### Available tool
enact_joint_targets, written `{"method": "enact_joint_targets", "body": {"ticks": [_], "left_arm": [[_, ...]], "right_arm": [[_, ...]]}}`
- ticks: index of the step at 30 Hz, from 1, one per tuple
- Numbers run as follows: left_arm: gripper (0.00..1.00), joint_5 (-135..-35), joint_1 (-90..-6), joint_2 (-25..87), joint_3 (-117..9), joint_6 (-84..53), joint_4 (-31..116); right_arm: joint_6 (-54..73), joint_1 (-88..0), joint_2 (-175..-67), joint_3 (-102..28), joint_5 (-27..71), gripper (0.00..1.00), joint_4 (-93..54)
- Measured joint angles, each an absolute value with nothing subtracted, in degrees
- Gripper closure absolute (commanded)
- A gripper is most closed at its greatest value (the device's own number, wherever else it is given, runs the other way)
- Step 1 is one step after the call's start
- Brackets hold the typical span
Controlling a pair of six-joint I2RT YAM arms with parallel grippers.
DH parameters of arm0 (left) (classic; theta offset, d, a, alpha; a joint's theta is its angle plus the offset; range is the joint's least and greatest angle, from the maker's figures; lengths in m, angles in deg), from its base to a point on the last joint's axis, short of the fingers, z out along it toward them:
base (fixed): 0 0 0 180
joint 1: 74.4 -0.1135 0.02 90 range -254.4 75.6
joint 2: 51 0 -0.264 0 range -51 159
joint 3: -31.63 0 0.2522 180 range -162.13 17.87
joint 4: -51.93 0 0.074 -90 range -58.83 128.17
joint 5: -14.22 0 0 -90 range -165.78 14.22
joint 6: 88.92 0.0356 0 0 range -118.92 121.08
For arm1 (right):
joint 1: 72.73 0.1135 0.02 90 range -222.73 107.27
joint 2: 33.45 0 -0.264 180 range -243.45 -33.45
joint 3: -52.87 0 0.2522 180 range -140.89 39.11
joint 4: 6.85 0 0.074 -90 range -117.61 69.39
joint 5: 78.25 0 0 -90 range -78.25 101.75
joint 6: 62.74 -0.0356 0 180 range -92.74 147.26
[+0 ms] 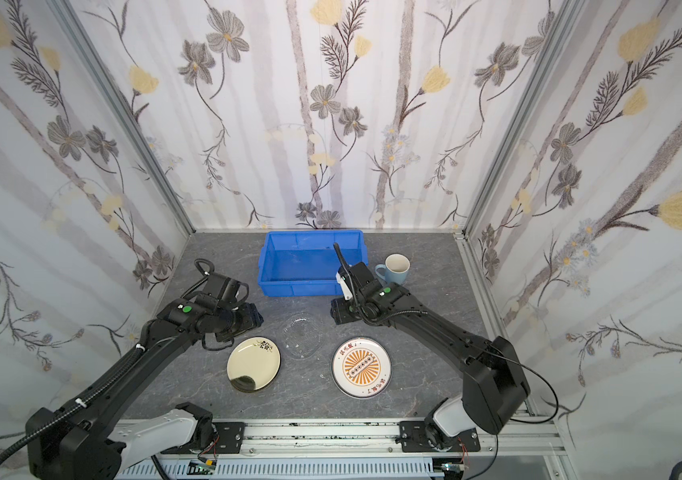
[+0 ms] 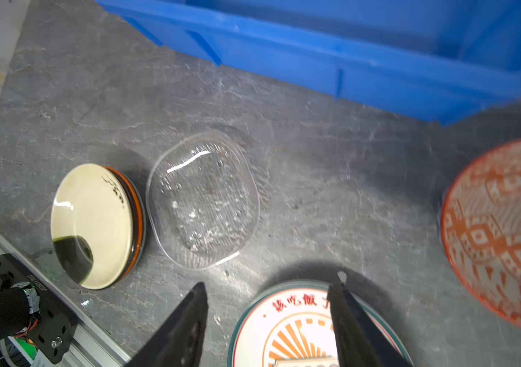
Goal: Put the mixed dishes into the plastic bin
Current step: 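Lower both grippers toward the stacked sunburst plate nearer the robot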
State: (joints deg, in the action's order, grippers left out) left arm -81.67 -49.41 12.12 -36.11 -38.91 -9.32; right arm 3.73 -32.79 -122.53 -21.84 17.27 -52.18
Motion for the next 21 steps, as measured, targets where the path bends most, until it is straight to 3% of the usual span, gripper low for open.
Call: {"method": "enact_joint_targets", "body": {"ticks": [6,10,15,21], "left_arm": [[0.38,-83.0,-40.7,14.8,-38.4,-41.7,-7.6],[0.50,-83.7,-33.9,22.4,-42.4,-42.0,-4.7],[0.68,-85.0,-26.2,33.2,-45.9,-41.1,-1.9],[0.73,-86.4,-20.5,42.3,-49.9,-39.6,-0.3]], "right_arm": [[-3.3,-32.6,-107.4,-8.1,14.4,0.40,-51.7],[-8.8,-33.0,-99.6,-1.0,12.3,0.39,-52.6],[-13.9,-33.5,-95.6,2.8,10.9,0.40,-54.9],[-16.2,-34.5,-94.5,3.3,10.4,0.42,-57.3]]}}
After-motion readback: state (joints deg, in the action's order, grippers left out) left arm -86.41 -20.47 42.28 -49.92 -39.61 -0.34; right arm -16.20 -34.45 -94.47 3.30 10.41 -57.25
